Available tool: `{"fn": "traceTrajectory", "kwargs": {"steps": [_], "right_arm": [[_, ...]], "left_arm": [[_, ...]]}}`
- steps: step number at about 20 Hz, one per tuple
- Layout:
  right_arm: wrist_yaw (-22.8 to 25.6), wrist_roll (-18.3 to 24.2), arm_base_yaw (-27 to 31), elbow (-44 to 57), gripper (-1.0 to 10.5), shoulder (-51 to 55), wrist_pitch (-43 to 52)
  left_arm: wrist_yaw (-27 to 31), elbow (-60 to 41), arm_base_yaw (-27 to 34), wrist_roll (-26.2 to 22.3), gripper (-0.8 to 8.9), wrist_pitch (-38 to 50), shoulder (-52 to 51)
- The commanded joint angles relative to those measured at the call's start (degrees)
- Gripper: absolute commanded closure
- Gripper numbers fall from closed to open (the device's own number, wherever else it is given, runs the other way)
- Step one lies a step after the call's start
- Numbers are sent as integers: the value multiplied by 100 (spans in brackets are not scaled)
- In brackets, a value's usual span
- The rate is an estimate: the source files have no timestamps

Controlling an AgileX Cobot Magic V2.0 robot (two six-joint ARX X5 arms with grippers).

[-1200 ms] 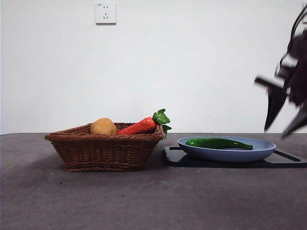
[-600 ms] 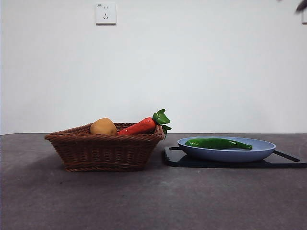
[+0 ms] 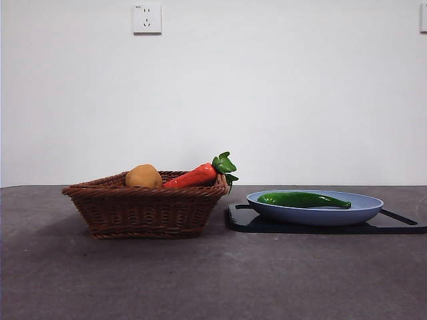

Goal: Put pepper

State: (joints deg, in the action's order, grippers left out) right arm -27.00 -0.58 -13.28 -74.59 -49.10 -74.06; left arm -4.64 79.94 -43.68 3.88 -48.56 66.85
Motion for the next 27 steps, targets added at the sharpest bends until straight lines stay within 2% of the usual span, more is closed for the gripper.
{"fn": "traceTrajectory", "kwargs": {"steps": [1,13,15,17,18,20,22,27], "right_arm": [[-9,-7,-31,-111,940,-39,26],[33,7,-28,-111,936,-37,26],[33,7,-28,-111,936,-37,26],[33,7,-28,-111,936,-39,28],[31,7,-28,-111,936,-39,26],[33,7,-28,-111,936,-37,26],[33,9,-28,-111,936,-37,28],[31,7,-28,-111,936,-37,26]], "left_arm": [[13,111,-61,-68,806,46,48],[11,111,-61,-70,805,55,48],[68,111,-31,-278,805,114,46],[573,109,236,-348,805,540,-22],[649,109,407,-518,805,800,-55],[575,92,848,-785,805,1263,-317],[577,-96,1373,-852,805,1819,-748],[595,-1749,2804,-848,805,3604,-2341]]}}
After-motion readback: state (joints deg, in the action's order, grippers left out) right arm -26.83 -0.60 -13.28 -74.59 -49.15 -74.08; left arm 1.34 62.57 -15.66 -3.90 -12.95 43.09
